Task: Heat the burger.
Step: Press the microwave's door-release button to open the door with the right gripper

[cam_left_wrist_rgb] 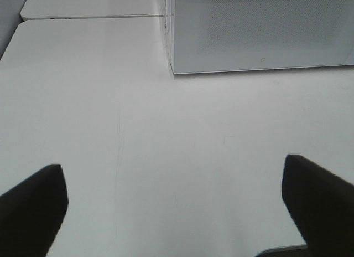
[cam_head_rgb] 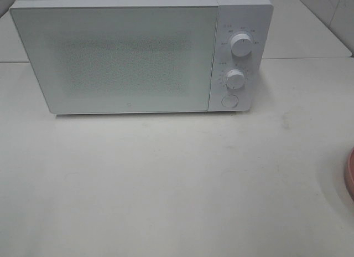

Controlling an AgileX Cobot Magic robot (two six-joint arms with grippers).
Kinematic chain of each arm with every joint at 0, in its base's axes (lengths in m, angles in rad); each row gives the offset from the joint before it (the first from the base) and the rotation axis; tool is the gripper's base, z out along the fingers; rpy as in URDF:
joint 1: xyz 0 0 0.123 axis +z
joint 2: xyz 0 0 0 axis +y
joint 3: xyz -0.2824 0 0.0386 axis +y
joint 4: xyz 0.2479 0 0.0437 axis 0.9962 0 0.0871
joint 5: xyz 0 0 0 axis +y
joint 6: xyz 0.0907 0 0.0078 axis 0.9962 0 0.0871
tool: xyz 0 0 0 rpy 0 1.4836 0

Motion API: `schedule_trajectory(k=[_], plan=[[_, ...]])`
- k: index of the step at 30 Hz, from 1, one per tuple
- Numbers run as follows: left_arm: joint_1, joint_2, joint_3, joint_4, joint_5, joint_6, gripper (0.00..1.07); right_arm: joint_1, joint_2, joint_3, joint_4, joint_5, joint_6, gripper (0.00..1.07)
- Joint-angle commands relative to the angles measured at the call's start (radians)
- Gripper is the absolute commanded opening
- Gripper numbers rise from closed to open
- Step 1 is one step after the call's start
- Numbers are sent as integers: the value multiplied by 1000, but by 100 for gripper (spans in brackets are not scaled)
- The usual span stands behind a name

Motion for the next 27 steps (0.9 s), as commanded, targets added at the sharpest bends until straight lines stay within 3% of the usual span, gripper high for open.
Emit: schedule_trajectory(k=[1, 27], plan=[[0, -4, 0, -1, 1, -4, 98, -3, 32, -5, 0, -59, 1, 75], [0, -4, 0, -1, 1, -4, 98, -3, 407, -5, 1, -501, 1, 75]])
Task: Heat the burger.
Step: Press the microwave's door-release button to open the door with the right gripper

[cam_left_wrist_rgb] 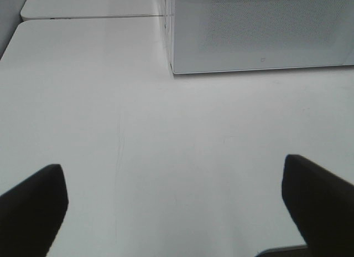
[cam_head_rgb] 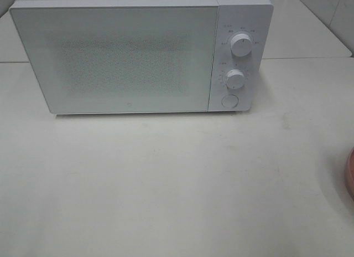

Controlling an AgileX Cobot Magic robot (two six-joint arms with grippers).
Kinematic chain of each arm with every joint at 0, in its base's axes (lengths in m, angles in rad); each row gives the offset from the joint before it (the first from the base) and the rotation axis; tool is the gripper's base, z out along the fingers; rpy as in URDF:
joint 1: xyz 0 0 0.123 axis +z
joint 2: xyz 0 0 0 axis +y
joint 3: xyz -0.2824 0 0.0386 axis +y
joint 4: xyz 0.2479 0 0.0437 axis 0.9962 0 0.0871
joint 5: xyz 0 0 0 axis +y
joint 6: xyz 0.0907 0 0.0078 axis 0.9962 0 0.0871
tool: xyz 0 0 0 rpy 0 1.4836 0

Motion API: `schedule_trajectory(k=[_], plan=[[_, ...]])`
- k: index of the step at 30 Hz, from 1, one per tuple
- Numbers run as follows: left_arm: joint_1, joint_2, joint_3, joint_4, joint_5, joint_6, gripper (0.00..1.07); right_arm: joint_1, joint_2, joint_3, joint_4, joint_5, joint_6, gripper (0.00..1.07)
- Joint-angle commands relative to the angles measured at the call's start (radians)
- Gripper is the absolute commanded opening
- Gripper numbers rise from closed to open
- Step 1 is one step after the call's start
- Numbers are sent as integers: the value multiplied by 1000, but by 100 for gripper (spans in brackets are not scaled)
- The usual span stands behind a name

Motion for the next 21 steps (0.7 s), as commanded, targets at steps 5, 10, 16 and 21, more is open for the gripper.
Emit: schedule_trajectory(k=[5, 10, 16, 21], plan=[[0, -4, 0, -1, 1, -4, 98, -3, 155, -5, 1, -124, 1, 75], [0, -4, 0, -1, 1, -4, 98, -3, 219, -5, -1, -165, 1, 75], [0, -4, 0, -1, 1, -4, 98, -3, 302, 2, -2, -275, 1, 75], [0, -4, 0, -1, 1, -4, 98, -3, 366, 98, -2, -556, -2, 75]])
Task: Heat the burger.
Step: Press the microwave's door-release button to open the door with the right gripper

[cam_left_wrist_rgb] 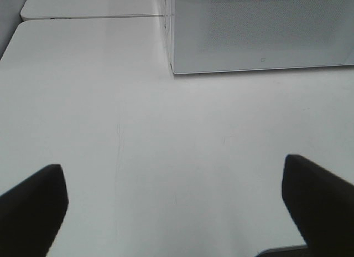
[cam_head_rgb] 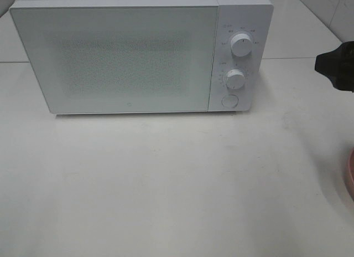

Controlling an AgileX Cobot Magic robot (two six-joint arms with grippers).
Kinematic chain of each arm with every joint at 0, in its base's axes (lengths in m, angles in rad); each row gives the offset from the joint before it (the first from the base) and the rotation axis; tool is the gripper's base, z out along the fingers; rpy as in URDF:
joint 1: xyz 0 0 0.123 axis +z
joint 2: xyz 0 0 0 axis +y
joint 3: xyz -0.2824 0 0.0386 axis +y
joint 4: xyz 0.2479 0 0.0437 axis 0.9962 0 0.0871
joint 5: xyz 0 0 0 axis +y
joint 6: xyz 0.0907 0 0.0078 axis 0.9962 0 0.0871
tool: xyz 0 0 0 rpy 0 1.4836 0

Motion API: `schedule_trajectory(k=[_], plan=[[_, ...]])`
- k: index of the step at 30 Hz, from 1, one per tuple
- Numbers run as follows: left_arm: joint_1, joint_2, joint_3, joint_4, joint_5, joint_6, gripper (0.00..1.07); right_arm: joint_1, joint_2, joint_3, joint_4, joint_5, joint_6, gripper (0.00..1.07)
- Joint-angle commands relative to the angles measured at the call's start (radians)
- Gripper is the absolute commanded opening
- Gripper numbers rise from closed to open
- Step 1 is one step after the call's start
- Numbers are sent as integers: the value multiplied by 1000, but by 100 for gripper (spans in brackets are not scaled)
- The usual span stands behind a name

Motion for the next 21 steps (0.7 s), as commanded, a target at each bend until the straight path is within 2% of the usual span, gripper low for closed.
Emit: schedule_trajectory(k=[1, 5, 12, 14, 15, 16, 21], plan=[[0, -4, 0, -1, 1, -4, 98, -3, 21, 40, -2, -137, -2, 75], [0, -4, 0, -1, 1, -4, 98, -3, 83, 116, 2, -355, -41, 75], [0, -4, 0, -1, 1, -4, 98, -3, 178, 132, 9, -432, -90, 75], [0, -4, 0, -1, 1, -4, 98, -3, 221, 161, 28, -561, -120, 75], [0, -4, 0, -1, 1, -4, 98, -3, 221, 161, 28, -561, -120, 75], [0, -4, 0, -1, 1, -4, 98, 10, 252, 182, 70, -642, -149, 75], [0, -4, 0, -1, 1, -4, 98, 86, 300, 207, 183, -740, -266, 75]])
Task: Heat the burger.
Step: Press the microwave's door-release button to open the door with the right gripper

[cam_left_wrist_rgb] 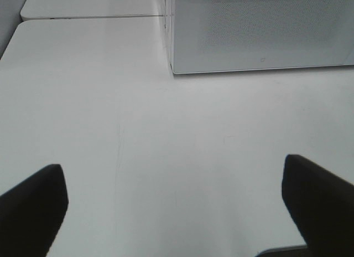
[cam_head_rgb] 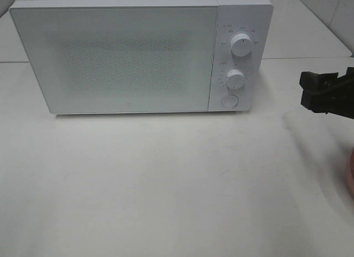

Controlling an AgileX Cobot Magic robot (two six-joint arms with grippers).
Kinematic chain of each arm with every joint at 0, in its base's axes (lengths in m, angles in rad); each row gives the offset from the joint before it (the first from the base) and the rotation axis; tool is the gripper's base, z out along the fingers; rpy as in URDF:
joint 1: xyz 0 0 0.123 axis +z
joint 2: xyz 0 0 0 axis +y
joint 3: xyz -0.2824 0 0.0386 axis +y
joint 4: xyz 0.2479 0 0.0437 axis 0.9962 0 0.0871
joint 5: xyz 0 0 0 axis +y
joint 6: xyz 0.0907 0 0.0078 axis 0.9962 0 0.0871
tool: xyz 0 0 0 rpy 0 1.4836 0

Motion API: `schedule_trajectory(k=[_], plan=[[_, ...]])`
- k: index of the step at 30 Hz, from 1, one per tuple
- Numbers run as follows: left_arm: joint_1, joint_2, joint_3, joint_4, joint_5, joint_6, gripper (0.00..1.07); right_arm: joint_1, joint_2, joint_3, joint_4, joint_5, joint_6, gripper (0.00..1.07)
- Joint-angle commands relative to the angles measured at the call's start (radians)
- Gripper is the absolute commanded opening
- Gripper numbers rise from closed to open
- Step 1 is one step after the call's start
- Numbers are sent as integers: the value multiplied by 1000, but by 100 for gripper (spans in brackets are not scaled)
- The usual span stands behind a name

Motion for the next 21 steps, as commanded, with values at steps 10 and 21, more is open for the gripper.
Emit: schedule_trajectory(k=[10, 21], plan=[[0, -4, 0, -1, 1, -4, 98, 278, 164, 43, 337, -302, -188, 75], [0, -4, 0, -1, 1, -4, 98, 471, 283, 43, 524, -454, -187, 75]])
